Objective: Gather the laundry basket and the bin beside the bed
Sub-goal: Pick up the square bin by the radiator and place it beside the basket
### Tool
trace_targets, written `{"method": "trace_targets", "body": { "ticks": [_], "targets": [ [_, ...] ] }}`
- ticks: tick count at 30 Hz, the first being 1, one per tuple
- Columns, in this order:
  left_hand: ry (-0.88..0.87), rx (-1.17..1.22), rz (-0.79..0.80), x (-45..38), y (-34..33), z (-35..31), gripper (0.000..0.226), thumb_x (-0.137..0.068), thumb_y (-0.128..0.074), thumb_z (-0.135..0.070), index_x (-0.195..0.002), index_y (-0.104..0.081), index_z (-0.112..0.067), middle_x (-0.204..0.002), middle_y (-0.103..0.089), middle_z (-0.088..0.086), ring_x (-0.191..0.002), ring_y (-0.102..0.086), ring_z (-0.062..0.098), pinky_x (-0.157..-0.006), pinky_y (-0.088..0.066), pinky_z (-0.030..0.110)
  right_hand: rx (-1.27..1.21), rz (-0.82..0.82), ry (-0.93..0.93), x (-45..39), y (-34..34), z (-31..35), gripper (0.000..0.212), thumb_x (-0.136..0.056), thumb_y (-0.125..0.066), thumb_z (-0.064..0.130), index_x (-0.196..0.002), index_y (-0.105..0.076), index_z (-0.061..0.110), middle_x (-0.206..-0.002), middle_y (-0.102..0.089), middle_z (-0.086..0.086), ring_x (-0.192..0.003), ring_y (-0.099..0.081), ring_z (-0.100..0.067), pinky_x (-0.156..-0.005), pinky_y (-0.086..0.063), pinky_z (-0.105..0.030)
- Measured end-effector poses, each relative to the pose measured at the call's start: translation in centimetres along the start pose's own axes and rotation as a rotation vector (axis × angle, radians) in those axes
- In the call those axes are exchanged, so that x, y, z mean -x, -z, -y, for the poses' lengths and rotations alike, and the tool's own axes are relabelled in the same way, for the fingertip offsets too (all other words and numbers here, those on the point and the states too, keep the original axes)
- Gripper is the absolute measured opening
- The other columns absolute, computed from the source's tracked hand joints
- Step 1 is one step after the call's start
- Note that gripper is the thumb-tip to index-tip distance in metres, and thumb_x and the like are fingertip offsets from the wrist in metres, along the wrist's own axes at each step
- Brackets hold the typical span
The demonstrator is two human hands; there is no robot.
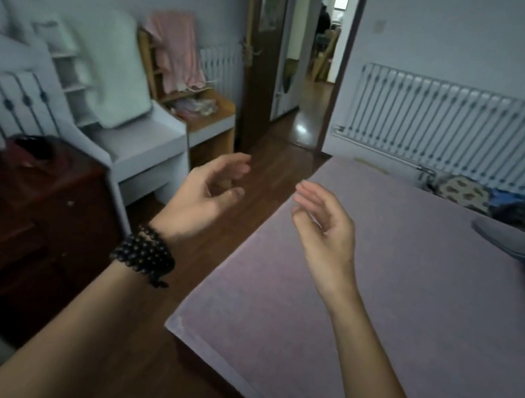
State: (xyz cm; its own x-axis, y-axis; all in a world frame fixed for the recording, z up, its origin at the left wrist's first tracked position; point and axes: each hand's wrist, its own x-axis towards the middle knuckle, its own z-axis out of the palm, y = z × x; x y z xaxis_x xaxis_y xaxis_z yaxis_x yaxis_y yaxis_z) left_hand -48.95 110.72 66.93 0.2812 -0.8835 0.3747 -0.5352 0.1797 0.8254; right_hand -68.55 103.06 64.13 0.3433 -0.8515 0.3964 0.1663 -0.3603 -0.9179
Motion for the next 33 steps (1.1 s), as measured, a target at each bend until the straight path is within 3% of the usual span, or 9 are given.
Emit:
{"method": "trace_targets", "body": {
  "ticks": [7,11,16,21,25,27,30,33],
  "targets": [
    [-0.002,-0.021,-0.055,-8.6,9.9,10.6,0.051,-0.092,-0.063,-0.018,-0.141,-0.054,-0.028,-0.131,-0.066,-0.008,-0.124,-0.06,0.001,-0.105,-0.051,0.037,-0.023,0.058,-0.029,-11.0,-14.0,-6.6,0.042,-0.089,-0.067,0.019,-0.13,-0.066,0.03,-0.127,-0.071,0.013,-0.12,-0.067,-0.002,-0.09,-0.053,-0.009],
    [-0.033,-0.008,-0.072,-15.6,14.2,16.9,0.045,-0.096,-0.06,-0.005,-0.138,-0.057,-0.02,-0.129,-0.068,-0.003,-0.124,-0.062,0.007,-0.105,-0.052,0.036,-0.085,0.036,-0.009,-18.6,-20.0,-10.7,0.039,-0.088,-0.067,0.023,-0.124,-0.066,0.037,-0.125,-0.072,0.014,-0.118,-0.068,-0.003,-0.091,-0.053,-0.01],
    [-0.05,-0.03,-0.096,-25.9,20.6,22.4,0.046,-0.095,-0.061,0.0,-0.139,-0.059,-0.012,-0.128,-0.069,-0.001,-0.123,-0.063,0.007,-0.099,-0.055,0.03,-0.12,0.018,0.013,-29.5,-28.1,-14.0,0.043,-0.09,-0.067,0.015,-0.132,-0.065,0.023,-0.128,-0.071,0.01,-0.118,-0.069,-0.004,-0.09,-0.053,-0.01],
    [-0.068,-0.007,-0.074,-36.1,25.5,28.2,0.047,-0.095,-0.062,-0.001,-0.139,-0.059,-0.015,-0.128,-0.068,-0.005,-0.123,-0.062,0.005,-0.097,-0.054,0.022,-0.093,-0.041,0.017,-38.9,-33.4,-17.6,0.042,-0.089,-0.067,0.014,-0.13,-0.065,0.023,-0.126,-0.071,0.01,-0.117,-0.069,-0.003,-0.091,-0.053,-0.011],
    [-0.118,0.04,0.027,-45.2,26.1,34.7,0.046,-0.094,-0.062,-0.002,-0.14,-0.058,-0.007,-0.128,-0.068,0.0,-0.121,-0.064,0.009,-0.102,-0.052,0.023,-0.024,-0.146,-0.007,-46.0,-35.9,-22.1,0.039,-0.089,-0.066,0.011,-0.127,-0.066,0.021,-0.125,-0.071,0.004,-0.115,-0.069,-0.007,-0.094,-0.056,-0.02],
    [-0.172,0.073,0.057,-50.1,26.1,37.7,0.044,-0.095,-0.063,-0.006,-0.138,-0.059,-0.013,-0.129,-0.069,-0.002,-0.123,-0.064,0.009,-0.103,-0.052,0.028,0.015,-0.194,0.016,-49.6,-36.8,-24.2,0.038,-0.091,-0.065,0.004,-0.127,-0.066,0.017,-0.125,-0.071,-0.001,-0.115,-0.07,-0.013,-0.098,-0.057,-0.026],
    [-0.18,0.12,0.135,-58.8,26.7,42.2,0.046,-0.095,-0.065,-0.012,-0.139,-0.057,-0.019,-0.13,-0.068,-0.004,-0.124,-0.063,0.009,-0.106,-0.051,0.036,0.098,-0.259,0.014,-57.0,-39.0,-27.1,0.04,-0.092,-0.063,-0.001,-0.13,-0.065,0.01,-0.122,-0.071,0.0,-0.113,-0.071,-0.013,-0.095,-0.056,-0.021],
    [-0.197,0.143,0.277,-65.0,26.2,44.2,0.051,-0.091,-0.063,-0.027,-0.141,-0.055,-0.029,-0.135,-0.065,-0.01,-0.128,-0.058,0.002,-0.106,-0.049,0.031,0.092,-0.341,0.012,-61.4,-39.4,-28.7,0.042,-0.091,-0.061,-0.001,-0.132,-0.064,0.006,-0.123,-0.071,-0.001,-0.114,-0.071,-0.01,-0.091,-0.055,-0.015]
  ]
}}
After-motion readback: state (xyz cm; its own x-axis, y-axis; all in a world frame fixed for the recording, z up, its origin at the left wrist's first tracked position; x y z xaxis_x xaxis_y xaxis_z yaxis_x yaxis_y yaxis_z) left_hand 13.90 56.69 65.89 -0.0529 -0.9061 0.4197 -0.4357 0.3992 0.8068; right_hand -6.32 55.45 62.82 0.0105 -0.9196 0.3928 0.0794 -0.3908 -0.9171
